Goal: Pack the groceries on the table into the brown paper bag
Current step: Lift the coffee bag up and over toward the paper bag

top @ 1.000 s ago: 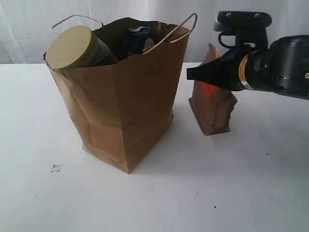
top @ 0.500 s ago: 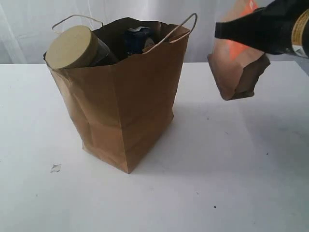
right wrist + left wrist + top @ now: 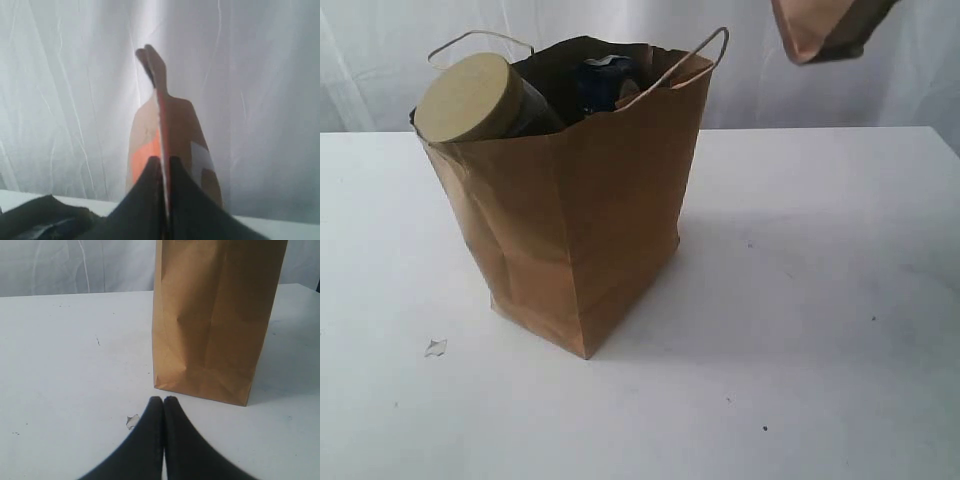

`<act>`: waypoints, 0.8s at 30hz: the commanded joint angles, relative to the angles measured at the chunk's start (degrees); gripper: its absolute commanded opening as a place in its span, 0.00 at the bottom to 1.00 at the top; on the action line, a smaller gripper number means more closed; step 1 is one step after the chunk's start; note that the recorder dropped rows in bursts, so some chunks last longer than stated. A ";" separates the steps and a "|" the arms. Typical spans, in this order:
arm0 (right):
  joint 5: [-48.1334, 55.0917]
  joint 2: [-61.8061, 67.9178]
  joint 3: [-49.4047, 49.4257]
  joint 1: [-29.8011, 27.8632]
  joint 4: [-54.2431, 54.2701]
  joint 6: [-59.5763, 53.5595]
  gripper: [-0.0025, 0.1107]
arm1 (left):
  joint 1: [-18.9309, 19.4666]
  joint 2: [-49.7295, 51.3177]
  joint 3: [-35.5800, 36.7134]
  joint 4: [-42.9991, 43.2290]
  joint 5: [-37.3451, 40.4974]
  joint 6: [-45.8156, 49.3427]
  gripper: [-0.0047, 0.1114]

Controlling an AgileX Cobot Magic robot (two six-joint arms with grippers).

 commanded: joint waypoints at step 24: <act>-30.47 15.56 -10.78 3.36 -2.93 5.11 0.02 | 0.10 -0.25 0.17 -0.04 0.01 -0.09 0.04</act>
